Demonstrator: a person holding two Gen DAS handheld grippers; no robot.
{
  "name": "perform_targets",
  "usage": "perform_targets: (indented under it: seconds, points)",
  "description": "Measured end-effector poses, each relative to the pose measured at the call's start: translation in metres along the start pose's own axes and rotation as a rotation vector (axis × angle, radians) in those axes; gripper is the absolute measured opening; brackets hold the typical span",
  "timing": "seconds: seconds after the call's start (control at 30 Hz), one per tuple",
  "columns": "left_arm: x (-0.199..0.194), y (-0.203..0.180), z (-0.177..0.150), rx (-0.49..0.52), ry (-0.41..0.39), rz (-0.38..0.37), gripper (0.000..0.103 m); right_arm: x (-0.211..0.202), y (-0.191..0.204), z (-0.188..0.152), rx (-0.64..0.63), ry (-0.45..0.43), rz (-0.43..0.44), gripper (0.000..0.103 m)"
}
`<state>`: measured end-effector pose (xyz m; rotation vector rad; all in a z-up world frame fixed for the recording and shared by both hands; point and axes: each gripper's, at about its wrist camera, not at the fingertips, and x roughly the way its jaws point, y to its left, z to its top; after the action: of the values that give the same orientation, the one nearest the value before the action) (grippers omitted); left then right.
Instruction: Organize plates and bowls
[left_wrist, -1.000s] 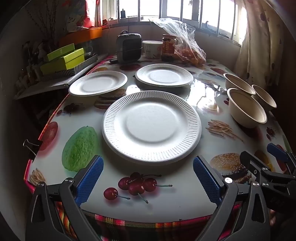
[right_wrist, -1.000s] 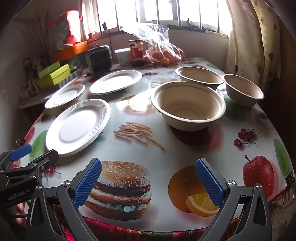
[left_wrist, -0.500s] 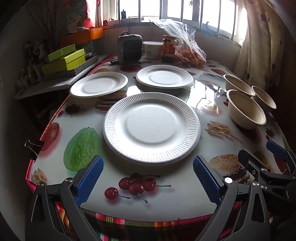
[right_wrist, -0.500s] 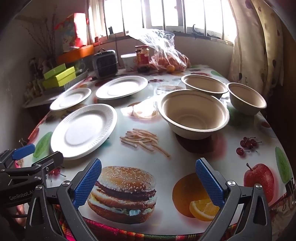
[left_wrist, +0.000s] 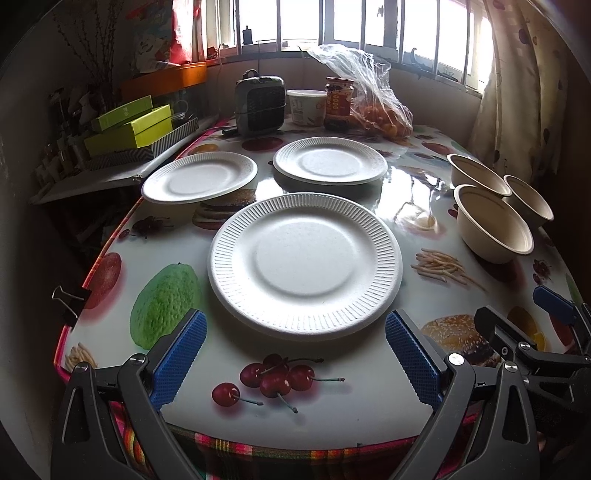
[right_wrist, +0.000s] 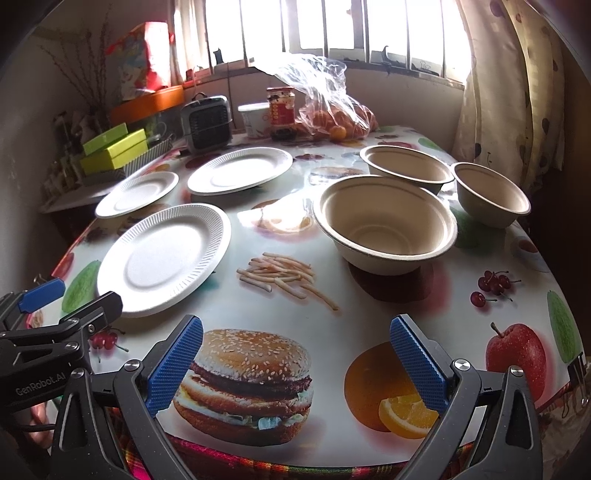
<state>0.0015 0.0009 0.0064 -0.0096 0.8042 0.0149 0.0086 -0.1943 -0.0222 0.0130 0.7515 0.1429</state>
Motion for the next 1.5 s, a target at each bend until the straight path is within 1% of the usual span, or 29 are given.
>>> perform_targets:
  seconds: [0.67, 1.5]
  points:
    - [-0.0005, 0.0014, -0.0001, 0.000, -0.004, 0.009, 0.098, 0.0013, 0.0009, -0.0001, 0.001, 0.006, -0.001, 0.103]
    - [-0.0002, 0.0032, -0.0019, -0.001, -0.003, 0.003, 0.098, 0.0011, 0.0017, 0.0009, -0.001, 0.006, 0.001, 0.103]
